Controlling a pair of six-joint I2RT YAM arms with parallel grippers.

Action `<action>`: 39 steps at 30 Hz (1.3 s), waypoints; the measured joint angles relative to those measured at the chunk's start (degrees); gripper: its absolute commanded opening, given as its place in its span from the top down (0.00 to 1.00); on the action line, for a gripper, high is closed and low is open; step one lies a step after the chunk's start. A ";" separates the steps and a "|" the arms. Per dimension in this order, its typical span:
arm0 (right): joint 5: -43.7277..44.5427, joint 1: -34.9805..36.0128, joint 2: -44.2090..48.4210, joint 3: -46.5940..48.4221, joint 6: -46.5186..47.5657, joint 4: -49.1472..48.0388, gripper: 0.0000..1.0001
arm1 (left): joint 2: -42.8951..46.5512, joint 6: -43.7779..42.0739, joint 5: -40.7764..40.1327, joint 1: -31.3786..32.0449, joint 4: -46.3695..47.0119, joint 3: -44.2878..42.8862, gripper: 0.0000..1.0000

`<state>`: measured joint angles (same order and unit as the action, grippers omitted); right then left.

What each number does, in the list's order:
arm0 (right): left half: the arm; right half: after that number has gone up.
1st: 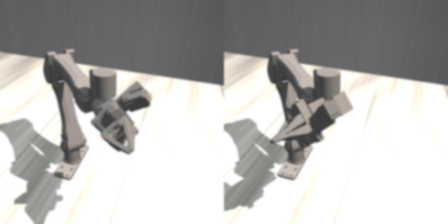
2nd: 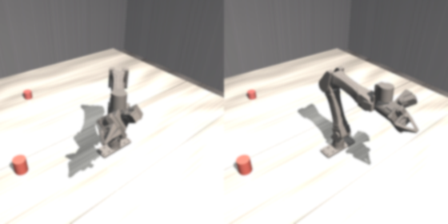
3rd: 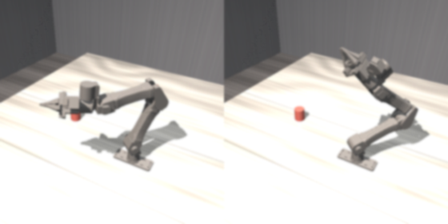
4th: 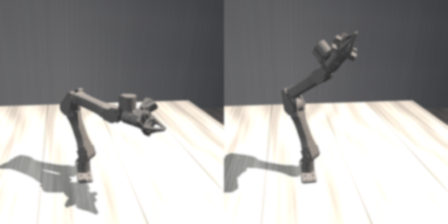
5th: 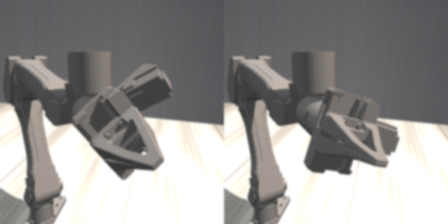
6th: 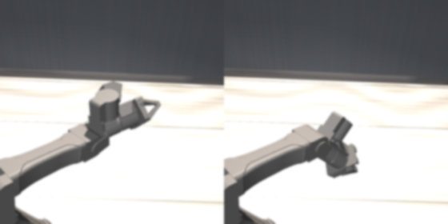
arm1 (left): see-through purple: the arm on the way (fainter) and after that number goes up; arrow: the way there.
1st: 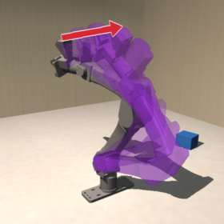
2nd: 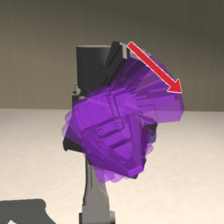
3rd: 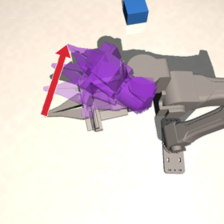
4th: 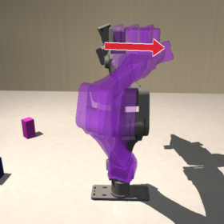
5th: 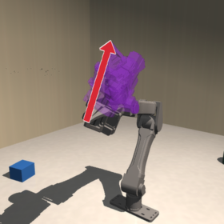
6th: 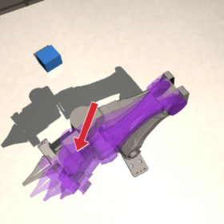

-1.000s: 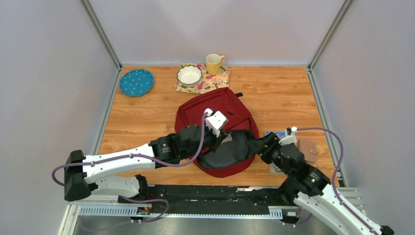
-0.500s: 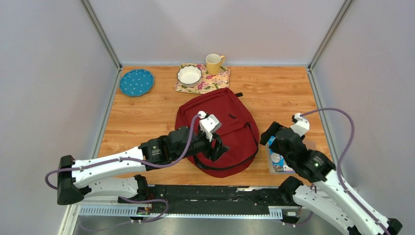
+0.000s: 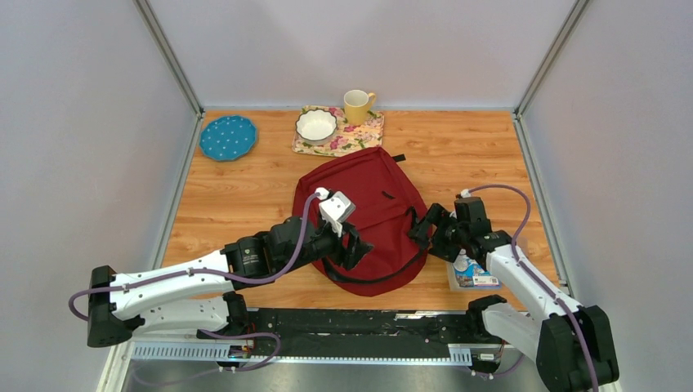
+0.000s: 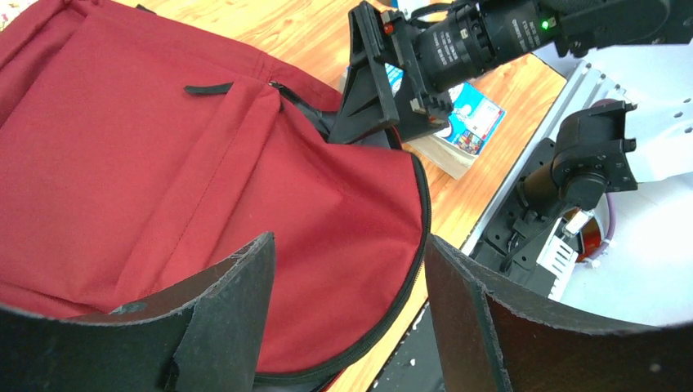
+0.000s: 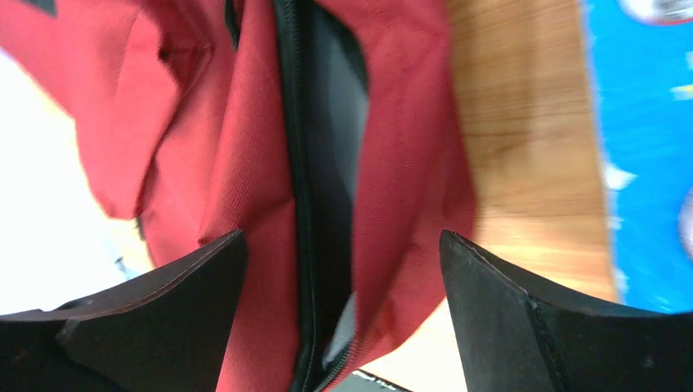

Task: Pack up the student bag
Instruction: Pick up the book from the center of the board.

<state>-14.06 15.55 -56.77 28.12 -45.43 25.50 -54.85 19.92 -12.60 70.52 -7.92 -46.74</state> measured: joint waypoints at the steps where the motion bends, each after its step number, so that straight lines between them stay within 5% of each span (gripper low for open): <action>1: -2.40 0.11 -0.26 -0.90 -0.72 -2.19 0.10 | 0.02 0.00 -0.20 0.00 0.22 0.00 0.25; 8: -9.84 5.42 1.57 -3.13 -5.68 -9.94 0.09 | -4.70 -0.50 -0.70 0.00 0.61 -2.45 0.25; 15: -8.39 13.88 5.95 -2.95 -8.63 -9.53 0.09 | -10.12 -0.85 0.61 0.00 0.98 -6.82 0.25; 23: 12.37 13.51 18.38 6.84 -4.04 10.99 0.04 | -10.10 -0.85 1.57 0.00 2.64 -7.10 0.23; 29: 25.86 -2.86 21.84 17.53 3.78 19.93 0.00 | -16.09 -1.27 4.35 0.00 6.97 -11.69 0.22; 34: 26.34 -22.23 15.52 17.99 7.37 25.38 0.00 | -31.30 -0.72 8.98 0.00 9.33 -22.36 0.22; 39: 22.84 -32.61 12.00 16.26 8.87 26.25 0.00 | -45.53 1.38 13.20 0.00 8.11 -31.98 0.21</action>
<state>8.78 -17.06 -44.77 44.38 -36.56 51.75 -100.38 21.30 0.60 70.52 0.19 -78.72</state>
